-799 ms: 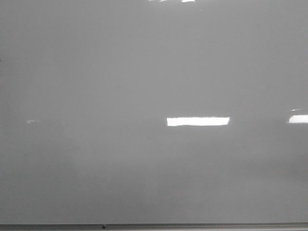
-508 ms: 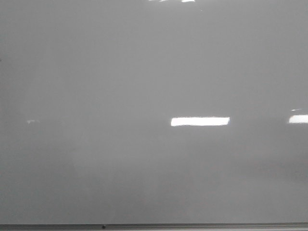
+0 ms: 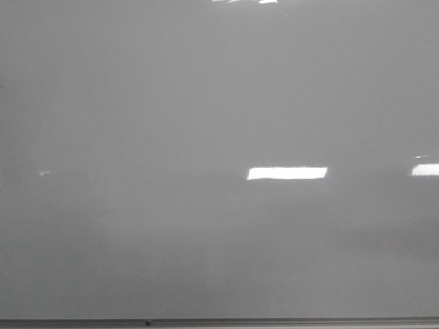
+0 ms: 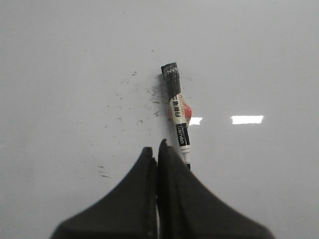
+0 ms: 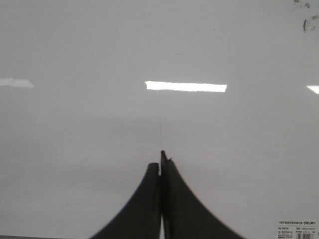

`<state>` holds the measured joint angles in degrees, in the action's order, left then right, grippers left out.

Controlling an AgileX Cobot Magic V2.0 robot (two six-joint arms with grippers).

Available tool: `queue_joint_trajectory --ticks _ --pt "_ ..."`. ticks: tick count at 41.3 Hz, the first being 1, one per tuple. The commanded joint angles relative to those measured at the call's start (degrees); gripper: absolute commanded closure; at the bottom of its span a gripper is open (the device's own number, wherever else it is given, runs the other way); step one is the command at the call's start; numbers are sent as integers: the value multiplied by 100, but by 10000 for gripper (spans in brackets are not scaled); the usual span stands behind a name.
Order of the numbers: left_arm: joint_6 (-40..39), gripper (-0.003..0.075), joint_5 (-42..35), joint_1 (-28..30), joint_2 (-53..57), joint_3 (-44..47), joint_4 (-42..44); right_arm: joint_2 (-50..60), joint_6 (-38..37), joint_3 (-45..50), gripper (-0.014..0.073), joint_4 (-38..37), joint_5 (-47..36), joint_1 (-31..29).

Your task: Write number 9 on whiteboard

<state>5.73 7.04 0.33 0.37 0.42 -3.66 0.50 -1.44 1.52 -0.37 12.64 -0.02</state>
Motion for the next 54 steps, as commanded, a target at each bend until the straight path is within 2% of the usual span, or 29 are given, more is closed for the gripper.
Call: queue_joint_trajectory --ticks 1,12,19,23,26,31,33,39,47,49,51,54 --pt "-61 739 -498 -2 96 10 -25 113 15 -17 662 -12 -451 -30" --pt "-51 739 -605 -2 96 10 -25 113 15 -17 662 -4 -584 -30" --pt "-51 739 -863 -2 96 10 -25 113 15 -29 662 331 -876 -30" --pt "-51 739 -1289 -2 96 -81 -35 113 15 -241 661 417 -902 -30" --pt "-51 739 -1330 -2 96 -418 -35 113 15 -587 661 417 -740 -30" --pt "-51 739 -915 -2 -50 -1141 134 -12 15 -1443 661 417 12 -30" --pt "-51 739 -439 -2 -203 -1457 134 -231 15 -1864 661 417 465 -30" --pt "-18 739 977 -2 -1038 -2249 134 -1003 15 -2701 661 417 1090 -30" --pt "4 734 1015 -2 -1922 -2442 134 -1826 15 -2925 661 417 1045 -30" --pt "4 701 1026 -2 -1990 -2442 122 -1878 15 -2925 659 417 1098 -30" --pt "4 636 1053 -2 -2033 -2442 108 -1877 15 -2917 647 417 1106 -30" --pt "4 476 1053 -2 -2044 -2432 108 -1869 15 -2918 582 417 1097 -30"
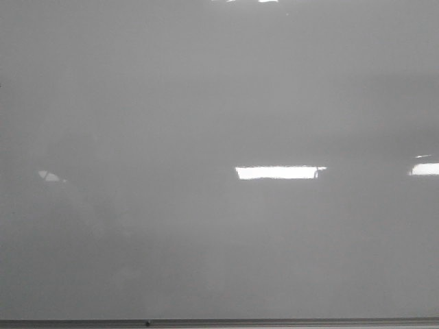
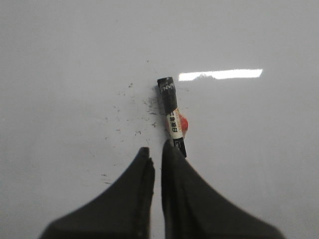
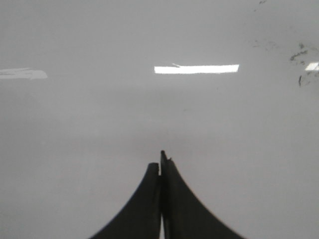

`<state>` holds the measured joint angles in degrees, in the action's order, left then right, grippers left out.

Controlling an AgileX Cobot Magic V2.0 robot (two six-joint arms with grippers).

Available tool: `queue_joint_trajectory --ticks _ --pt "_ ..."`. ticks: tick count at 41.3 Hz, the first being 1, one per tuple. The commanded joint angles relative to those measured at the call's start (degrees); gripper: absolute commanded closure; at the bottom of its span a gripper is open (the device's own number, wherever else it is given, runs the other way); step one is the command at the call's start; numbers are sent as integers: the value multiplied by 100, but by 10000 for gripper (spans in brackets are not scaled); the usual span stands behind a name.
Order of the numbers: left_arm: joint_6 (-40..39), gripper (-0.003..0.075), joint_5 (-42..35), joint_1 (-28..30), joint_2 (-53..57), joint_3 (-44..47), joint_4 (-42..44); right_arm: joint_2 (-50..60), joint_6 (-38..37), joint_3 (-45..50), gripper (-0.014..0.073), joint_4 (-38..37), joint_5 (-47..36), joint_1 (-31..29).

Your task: Write number 9 on whiteboard

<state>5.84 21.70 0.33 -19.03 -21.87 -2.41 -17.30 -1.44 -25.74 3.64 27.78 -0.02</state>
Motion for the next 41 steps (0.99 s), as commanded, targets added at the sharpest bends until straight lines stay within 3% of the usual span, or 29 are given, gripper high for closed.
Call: queue_joint_trajectory --ticks 1,3,6,7,11,21,27,41 --pt "-7 411 -424 -2 -103 -203 -17 -90 15 -192 547 15 -420 -30" --pt "-7 262 -438 -2 -103 -203 -17 -90 15 -192 444 15 -437 -30" --pt "-7 98 -489 -2 -103 -203 -37 -90 15 -192 249 15 -437 -30" --pt "-7 66 -490 -2 -103 -203 -97 -90 15 -192 169 15 -437 -30" --pt "-7 50 -475 -2 -130 -203 -216 -90 15 -192 25 15 -441 -30" --pt "2 50 -345 -386 -1526 -289 -620 -90 15 -192 13 15 -456 -30" --pt "-34 50 -763 -699 -2828 -542 -876 -90 15 -192 13 15 -456 -30" --pt "-34 50 -1938 -699 -5253 -1356 -924 -90 15 -192 13 15 -461 -30"
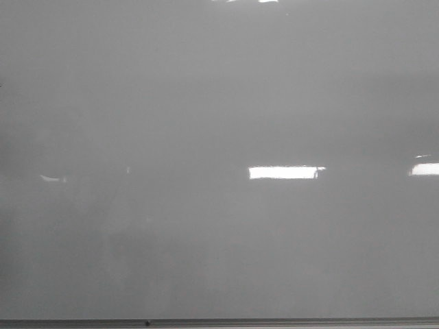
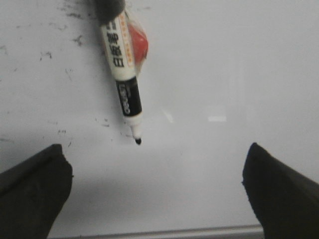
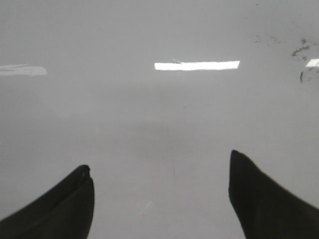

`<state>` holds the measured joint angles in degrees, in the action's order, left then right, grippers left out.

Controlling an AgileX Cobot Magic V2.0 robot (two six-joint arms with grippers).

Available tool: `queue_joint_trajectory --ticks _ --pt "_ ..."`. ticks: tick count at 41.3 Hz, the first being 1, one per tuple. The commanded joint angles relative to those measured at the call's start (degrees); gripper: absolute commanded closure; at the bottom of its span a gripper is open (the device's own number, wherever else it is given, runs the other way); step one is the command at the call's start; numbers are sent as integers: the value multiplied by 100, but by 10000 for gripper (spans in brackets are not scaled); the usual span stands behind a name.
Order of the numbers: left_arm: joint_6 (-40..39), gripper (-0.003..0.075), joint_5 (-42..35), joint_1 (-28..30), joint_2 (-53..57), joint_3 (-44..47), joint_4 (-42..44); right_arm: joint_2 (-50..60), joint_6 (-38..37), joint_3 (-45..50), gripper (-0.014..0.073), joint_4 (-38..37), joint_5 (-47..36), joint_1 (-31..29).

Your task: Write number 9 on whiteboard

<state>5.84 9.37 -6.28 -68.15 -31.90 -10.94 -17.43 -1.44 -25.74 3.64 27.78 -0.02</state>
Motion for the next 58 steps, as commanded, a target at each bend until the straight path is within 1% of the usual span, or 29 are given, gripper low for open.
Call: queue_joint_trajectory --ticks 1,3,8,17,20,23,27,29,30,32,35,39,41,45,49,54,56,58 --pt "-34 52 -769 -38 -495 -417 -87 -76 15 -192 13 15 -462 -30" --pt "-34 63 -882 -38 -768 -528 -113 -76 15 -192 13 15 -455 -30" --pt "-34 122 -1081 -38 -1200 -693 -113 -76 15 -192 13 15 -455 -30" --pt "-34 240 -1388 -38 -1601 -784 -113 -76 15 -192 13 15 -455 -30" --pt "-34 294 -1434 -38 -1658 -784 -113 -76 15 -192 13 15 -455 -30" --pt "-34 363 -1478 -38 -1658 -784 -113 -76 15 -192 13 15 -455 -30" --pt "-34 479 -1596 -38 -1658 -784 -113 -76 15 -192 13 15 -455 -30" --pt "-34 554 -1651 -38 -1658 -784 -113 -76 15 -192 13 15 -455 -30" --pt "-34 608 -1668 -38 -1658 -784 -113 -76 15 -192 13 15 -455 -30" --pt "-34 675 -1684 -24 -1658 -784 -113 -76 15 -192 13 15 -455 -30" --pt "-34 740 -1684 -24 -1644 -784 -113 -76 15 -192 13 15 -455 -30" --pt "-34 739 -1539 -24 -1535 -784 -113 -76 15 -192 13 15 -455 -30" --pt "-34 739 -1263 -24 -1418 -823 -113 -76 15 -192 13 15 -455 -30" --pt "-34 739 -493 -84 -1083 -962 -113 -76 15 -234 13 15 -362 -30" --pt "27 739 406 -270 -741 -1232 -113 -154 24 -396 13 22 -71 -30" --pt "644 739 1519 -768 -476 -1714 -140 -517 345 -753 13 104 471 -25" --pt "834 739 1846 -977 -459 -1860 -171 -689 489 -890 13 265 642 -17" --pt "1203 739 2099 -1184 -448 -2027 -278 -858 773 -1016 13 557 770 42"
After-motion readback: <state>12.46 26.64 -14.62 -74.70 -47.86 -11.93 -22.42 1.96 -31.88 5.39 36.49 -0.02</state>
